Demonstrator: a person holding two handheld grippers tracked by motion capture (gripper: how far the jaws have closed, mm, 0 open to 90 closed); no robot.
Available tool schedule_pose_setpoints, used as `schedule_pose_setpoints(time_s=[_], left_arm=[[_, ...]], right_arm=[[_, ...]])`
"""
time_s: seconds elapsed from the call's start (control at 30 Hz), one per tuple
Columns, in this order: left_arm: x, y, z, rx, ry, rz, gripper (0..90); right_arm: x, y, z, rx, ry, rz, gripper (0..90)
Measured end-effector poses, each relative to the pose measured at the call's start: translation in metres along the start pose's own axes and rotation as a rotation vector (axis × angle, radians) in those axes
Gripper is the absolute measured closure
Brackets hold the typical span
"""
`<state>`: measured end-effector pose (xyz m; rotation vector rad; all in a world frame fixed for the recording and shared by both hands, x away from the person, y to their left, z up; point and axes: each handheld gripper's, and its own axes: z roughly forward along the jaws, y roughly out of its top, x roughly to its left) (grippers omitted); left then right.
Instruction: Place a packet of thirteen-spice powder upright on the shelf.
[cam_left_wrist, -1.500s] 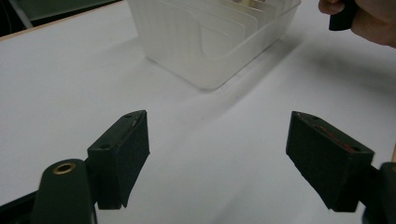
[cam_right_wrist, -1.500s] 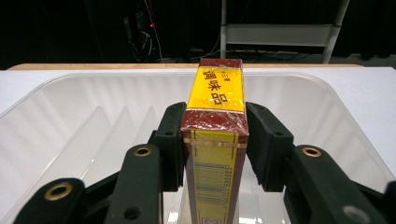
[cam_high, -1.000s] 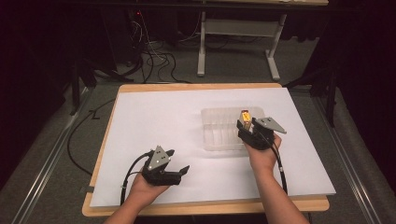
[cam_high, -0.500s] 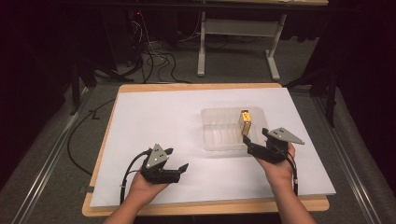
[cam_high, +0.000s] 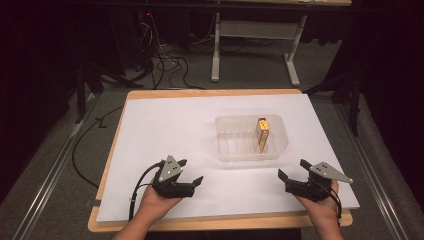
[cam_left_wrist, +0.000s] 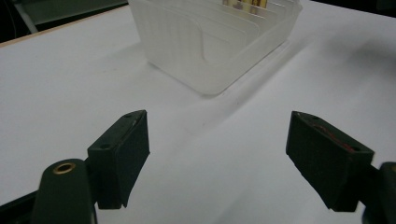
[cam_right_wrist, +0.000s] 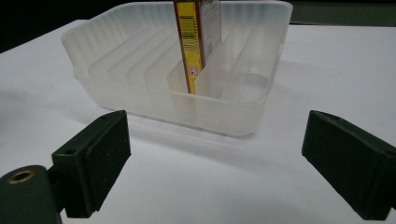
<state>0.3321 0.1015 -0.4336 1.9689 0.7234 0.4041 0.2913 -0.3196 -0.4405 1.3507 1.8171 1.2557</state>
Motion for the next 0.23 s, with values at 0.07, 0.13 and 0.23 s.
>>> schedule_pose_setpoints(time_s=[0.07,0.13,0.23], left_arm=[[0.0004,-0.0004,0.0003,0.001,0.005,-0.004,22.1],[0.0007,-0.0008,0.0002,0.004,0.006,-0.005,22.1],[0.0013,-0.0014,0.0,0.007,0.011,-0.005,22.1]], right_arm=[[0.0005,0.0003,0.004,-0.001,0.007,0.006,8.5],[0.0011,-0.0002,0.0066,0.002,0.002,-0.001,8.6],[0.0022,-0.0011,0.007,0.0,-0.005,0.001,9.8]])
